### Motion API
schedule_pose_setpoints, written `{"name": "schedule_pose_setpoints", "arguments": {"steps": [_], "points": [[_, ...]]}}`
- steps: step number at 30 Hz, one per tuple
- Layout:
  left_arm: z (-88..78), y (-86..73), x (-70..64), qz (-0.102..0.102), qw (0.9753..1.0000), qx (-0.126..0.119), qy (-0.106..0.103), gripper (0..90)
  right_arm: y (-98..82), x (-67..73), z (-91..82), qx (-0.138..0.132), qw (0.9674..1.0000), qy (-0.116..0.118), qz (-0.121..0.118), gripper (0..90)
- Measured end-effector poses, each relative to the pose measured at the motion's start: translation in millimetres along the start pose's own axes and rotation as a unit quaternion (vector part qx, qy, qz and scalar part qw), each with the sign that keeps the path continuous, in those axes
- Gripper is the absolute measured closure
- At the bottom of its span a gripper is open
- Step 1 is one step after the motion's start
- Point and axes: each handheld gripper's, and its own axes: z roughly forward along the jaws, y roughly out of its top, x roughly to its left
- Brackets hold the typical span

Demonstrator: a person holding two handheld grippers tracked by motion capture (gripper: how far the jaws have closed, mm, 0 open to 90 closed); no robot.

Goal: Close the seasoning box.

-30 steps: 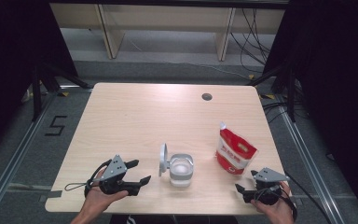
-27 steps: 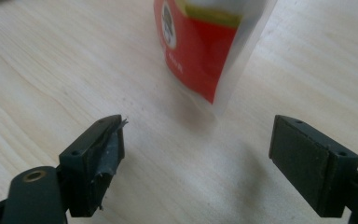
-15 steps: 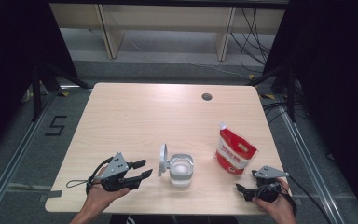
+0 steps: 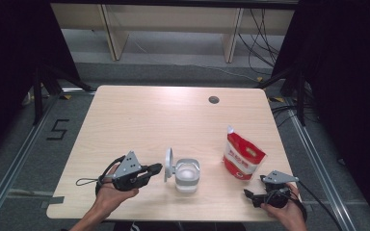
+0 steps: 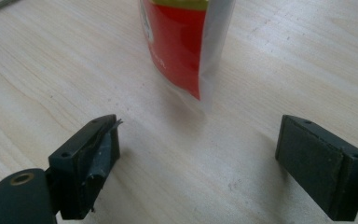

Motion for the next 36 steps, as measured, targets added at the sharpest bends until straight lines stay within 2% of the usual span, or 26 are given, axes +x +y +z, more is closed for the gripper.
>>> {"name": "schedule_pose_setpoints", "arguments": {"steps": [3, 4, 8, 9, 10, 16, 18, 19, 20, 23, 30, 33, 34, 35, 36], "points": [[0.6, 1.9, -1.8, -0.003, 1.0, 0.001, 0.001, 89.0, -0.2, 0.4, 0.2, -0.001, 1.0, -0.001, 0.001, 14.2], [1.4, 4.1, -2.7, 0.004, 1.0, 0.001, -0.002, 89.1, -0.1, 0.3, 0.1, 0.0, 1.0, 0.0, 0.0, 14.3], [4.1, 6.7, -4.4, 0.009, 0.9999, 0.0, -0.006, 89.2, -0.1, 0.0, 0.3, -0.001, 1.0, 0.0, -0.002, 14.3], [4.9, 7.0, -6.1, -0.002, 1.0, -0.001, -0.005, 89.2, -0.1, 0.4, 0.1, 0.0, 1.0, 0.0, 0.002, 14.2], [5.5, 8.5, -5.0, 0.009, 0.9999, -0.001, -0.006, 89.2, -0.1, 0.4, 0.1, 0.0, 1.0, 0.0, 0.002, 14.2], [6.0, 9.8, -5.5, 0.009, 0.9999, -0.005, -0.012, 89.2, 0.1, -0.4, 0.0, 0.0, 1.0, 0.0, -0.002, 14.2], [5.7, 11.2, -5.2, 0.016, 0.9998, -0.005, -0.012, 89.2, -0.2, 0.9, 0.0, 0.0, 1.0, 0.0, 0.004, 14.2], [5.7, 11.2, -5.2, 0.016, 0.9998, -0.005, -0.012, 89.2, -0.2, 0.9, 0.0, 0.0, 1.0, 0.0, 0.004, 14.2], [5.4, 11.6, -7.2, 0.004, 0.9999, -0.007, -0.009, 89.2, 0.0, 0.2, 0.1, 0.0, 1.0, 0.0, 0.001, 14.2], [5.4, 12.3, -7.0, 0.012, 0.9998, -0.009, -0.013, 89.2, 0.1, -0.2, 0.1, 0.0, 1.0, 0.0, -0.001, 14.2], [5.4, 13.8, -8.2, 0.015, 0.9998, -0.007, -0.011, 89.2, -0.1, 0.4, 0.1, 0.0, 1.0, 0.0, 0.001, 14.2], [6.5, 13.9, -8.8, 0.012, 0.9998, -0.01, -0.014, 89.2, -0.1, 0.1, 0.2, -0.001, 1.0, 0.0, -0.001, 14.2], [7.4, 13.9, -10.6, 0.004, 0.9998, -0.011, -0.014, 89.2, 0.0, -0.2, 0.1, 0.0, 1.0, 0.0, -0.001, 14.2], [7.5, 14.4, -9.7, 0.013, 0.9997, -0.01, -0.015, 89.2, -0.1, 0.4, 0.1, 0.0, 1.0, 0.0, 0.001, 14.2], [7.5, 14.4, -9.7, 0.013, 0.9997, -0.01, -0.015, 89.2, -0.1, 0.4, 0.1, 0.0, 1.0, 0.0, 0.001, 14.2]]}}
